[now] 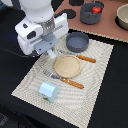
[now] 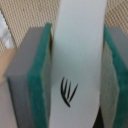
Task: Interact with the objects in diverse but meaningful ways.
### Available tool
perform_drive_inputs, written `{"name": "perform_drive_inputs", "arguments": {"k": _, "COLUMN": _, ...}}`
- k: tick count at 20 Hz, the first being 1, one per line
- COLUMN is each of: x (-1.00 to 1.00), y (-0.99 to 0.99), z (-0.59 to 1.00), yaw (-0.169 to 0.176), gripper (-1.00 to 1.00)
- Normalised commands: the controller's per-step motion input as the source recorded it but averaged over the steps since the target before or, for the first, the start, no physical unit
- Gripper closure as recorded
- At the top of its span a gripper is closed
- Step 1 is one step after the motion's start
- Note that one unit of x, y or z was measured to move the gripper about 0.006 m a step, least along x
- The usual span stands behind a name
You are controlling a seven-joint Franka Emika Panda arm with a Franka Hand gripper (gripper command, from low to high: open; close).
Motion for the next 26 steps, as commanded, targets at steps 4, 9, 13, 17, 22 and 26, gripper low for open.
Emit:
{"name": "perform_drive_inputs", "arguments": {"k": 4, "x": 0.07, "y": 0.13, "z": -0.25, "yaw": 0.001, "gripper": 1.00}}
{"name": "perform_drive_inputs", "arguments": {"k": 9, "x": 0.04, "y": 0.10, "z": -0.24, "yaw": 0.000, "gripper": -1.00}}
{"name": "perform_drive_inputs", "arguments": {"k": 13, "x": 0.00, "y": 0.07, "z": -0.24, "yaw": 0.001, "gripper": -1.00}}
{"name": "perform_drive_inputs", "arguments": {"k": 17, "x": 0.01, "y": 0.10, "z": 0.08, "yaw": 0.013, "gripper": -1.00}}
{"name": "perform_drive_inputs", "arguments": {"k": 22, "x": 0.16, "y": 0.25, "z": 1.00, "yaw": 0.006, "gripper": -1.00}}
{"name": "perform_drive_inputs", "arguments": {"k": 26, "x": 0.42, "y": 0.26, "z": 0.90, "yaw": 0.000, "gripper": -1.00}}
